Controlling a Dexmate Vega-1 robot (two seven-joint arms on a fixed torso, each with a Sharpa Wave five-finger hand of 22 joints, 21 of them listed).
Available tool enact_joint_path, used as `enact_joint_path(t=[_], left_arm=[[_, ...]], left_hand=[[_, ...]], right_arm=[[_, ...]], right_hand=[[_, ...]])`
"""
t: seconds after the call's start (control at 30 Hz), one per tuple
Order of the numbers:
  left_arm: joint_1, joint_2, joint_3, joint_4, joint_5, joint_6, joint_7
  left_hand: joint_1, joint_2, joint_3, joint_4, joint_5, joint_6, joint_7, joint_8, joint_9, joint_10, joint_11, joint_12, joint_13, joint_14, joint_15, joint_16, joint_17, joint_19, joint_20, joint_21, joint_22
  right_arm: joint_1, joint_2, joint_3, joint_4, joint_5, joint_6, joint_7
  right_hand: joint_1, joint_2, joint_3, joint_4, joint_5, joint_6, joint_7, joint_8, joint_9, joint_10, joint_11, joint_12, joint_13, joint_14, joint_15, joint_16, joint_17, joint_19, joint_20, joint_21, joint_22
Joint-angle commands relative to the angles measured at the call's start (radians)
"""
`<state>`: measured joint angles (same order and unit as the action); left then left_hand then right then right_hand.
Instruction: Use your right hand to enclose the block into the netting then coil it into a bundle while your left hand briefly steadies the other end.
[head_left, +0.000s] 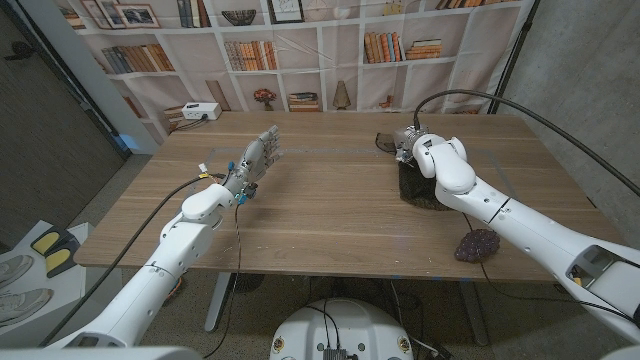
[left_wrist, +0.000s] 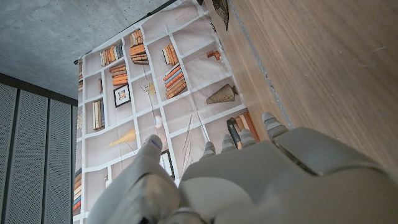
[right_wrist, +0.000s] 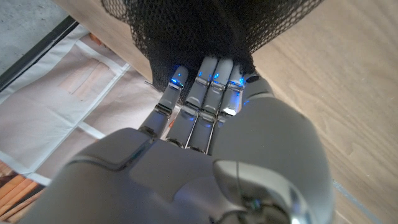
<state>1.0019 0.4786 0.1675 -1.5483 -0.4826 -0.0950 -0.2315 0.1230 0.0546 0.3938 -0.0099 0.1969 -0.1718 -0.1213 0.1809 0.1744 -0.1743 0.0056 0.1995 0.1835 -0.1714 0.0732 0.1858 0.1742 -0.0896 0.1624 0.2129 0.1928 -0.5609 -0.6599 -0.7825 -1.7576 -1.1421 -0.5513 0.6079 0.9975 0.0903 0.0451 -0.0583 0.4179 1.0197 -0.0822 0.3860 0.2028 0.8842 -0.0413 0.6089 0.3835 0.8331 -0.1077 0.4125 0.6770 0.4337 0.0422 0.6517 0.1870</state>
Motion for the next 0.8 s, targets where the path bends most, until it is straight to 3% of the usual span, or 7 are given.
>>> enact_joint_path(t=[0.03, 0.07, 0.17, 0.37, 0.6, 0.7, 0.8], left_arm=[[0.012, 0.005, -0.005, -0.015, -0.004, 0.01, 0.004], [0.011, 0.005, -0.004, -0.015, -0.003, 0.01, 0.006], [0.008, 0.005, -0.003, -0.013, -0.005, 0.015, 0.003], [0.005, 0.004, -0.001, -0.008, -0.007, 0.021, 0.002], [0.002, 0.003, -0.001, 0.0, -0.009, 0.02, -0.003], [0.002, 0.003, -0.001, 0.003, -0.011, 0.018, -0.005], [0.001, 0.002, -0.001, 0.007, -0.013, 0.016, -0.008]], left_hand=[[0.003, 0.012, 0.003, -0.005, 0.006, -0.05, 0.002, 0.005, 0.002, -0.084, -0.003, 0.005, 0.005, -0.02, -0.002, -0.001, 0.004, 0.001, 0.003, 0.009, 0.006], [0.003, 0.012, 0.003, -0.005, 0.006, -0.051, 0.002, 0.004, 0.002, -0.085, -0.003, 0.005, 0.005, -0.02, -0.002, -0.001, 0.004, 0.001, 0.003, 0.009, 0.006], [0.004, 0.013, 0.003, -0.005, 0.006, -0.05, 0.002, 0.005, 0.002, -0.082, -0.001, 0.006, 0.005, -0.02, -0.002, -0.002, 0.004, 0.001, 0.003, 0.009, 0.006], [0.004, 0.015, 0.004, -0.006, 0.006, -0.05, 0.002, 0.004, 0.002, -0.083, -0.003, 0.006, 0.005, -0.02, -0.002, -0.002, 0.004, 0.002, 0.003, 0.009, 0.006], [0.005, 0.016, 0.004, -0.006, 0.006, -0.048, 0.002, 0.005, 0.002, -0.084, -0.004, 0.005, 0.005, -0.018, -0.002, -0.001, 0.004, 0.001, 0.004, 0.009, 0.006], [0.005, 0.016, 0.004, -0.006, 0.006, -0.046, 0.001, 0.005, 0.002, -0.084, -0.004, 0.005, 0.005, -0.018, -0.002, -0.001, 0.004, 0.002, 0.004, 0.009, 0.006], [0.006, 0.017, 0.004, -0.007, 0.006, -0.046, 0.001, 0.005, 0.002, -0.083, -0.004, 0.006, 0.005, -0.017, -0.001, -0.001, 0.004, 0.002, 0.006, 0.009, 0.006]], right_arm=[[0.033, 0.017, 0.022, 0.023, 0.149, 0.022, 0.205], [0.025, 0.016, 0.042, 0.017, 0.181, 0.022, 0.201], [0.007, 0.013, 0.085, -0.001, 0.243, 0.011, 0.197], [-0.063, 0.026, 0.24, -0.039, 0.432, 0.001, 0.143], [-0.19, 0.059, 0.418, -0.115, 0.552, 0.018, -0.03], [-0.249, 0.088, 0.495, -0.143, 0.591, 0.033, -0.105], [-0.291, 0.103, 0.544, -0.168, 0.604, 0.03, -0.137]], right_hand=[[-0.2, -0.057, -0.081, 0.092, -0.007, -0.098, 0.026, -0.078, -0.005, -0.095, 0.042, -0.065, -0.044, -0.09, -0.045, -0.06, -0.025, -0.078, 0.041, -0.039, 0.003], [-0.255, -0.074, -0.111, 0.119, -0.009, -0.12, 0.034, -0.097, -0.004, -0.134, 0.054, -0.09, -0.056, -0.126, -0.025, -0.08, -0.036, -0.122, 0.065, -0.061, 0.003], [-0.333, -0.105, -0.161, 0.155, -0.012, -0.182, 0.042, -0.135, -0.002, -0.2, 0.075, -0.132, -0.073, -0.169, 0.005, -0.1, -0.045, -0.166, 0.093, -0.085, 0.005], [-0.415, -0.14, -0.216, 0.188, -0.017, -0.232, 0.055, -0.161, 0.0, -0.293, 0.089, -0.193, -0.09, -0.224, 0.03, -0.117, -0.051, -0.222, 0.12, -0.118, 0.006], [-0.391, -0.111, -0.205, 0.179, -0.007, -0.267, 0.062, -0.174, 0.001, -0.311, 0.095, -0.213, -0.096, -0.235, 0.036, -0.116, -0.052, -0.231, 0.128, -0.125, 0.007], [-0.359, -0.089, -0.194, 0.167, 0.001, -0.331, 0.052, -0.195, 0.002, -0.333, 0.09, -0.231, -0.098, -0.237, 0.034, -0.113, -0.055, -0.229, 0.129, -0.129, 0.008], [-0.355, -0.081, -0.2, 0.166, 0.005, -0.441, 0.045, -0.212, 0.001, -0.405, 0.086, -0.271, -0.096, -0.275, 0.045, -0.124, -0.059, -0.245, 0.139, -0.141, 0.01]])
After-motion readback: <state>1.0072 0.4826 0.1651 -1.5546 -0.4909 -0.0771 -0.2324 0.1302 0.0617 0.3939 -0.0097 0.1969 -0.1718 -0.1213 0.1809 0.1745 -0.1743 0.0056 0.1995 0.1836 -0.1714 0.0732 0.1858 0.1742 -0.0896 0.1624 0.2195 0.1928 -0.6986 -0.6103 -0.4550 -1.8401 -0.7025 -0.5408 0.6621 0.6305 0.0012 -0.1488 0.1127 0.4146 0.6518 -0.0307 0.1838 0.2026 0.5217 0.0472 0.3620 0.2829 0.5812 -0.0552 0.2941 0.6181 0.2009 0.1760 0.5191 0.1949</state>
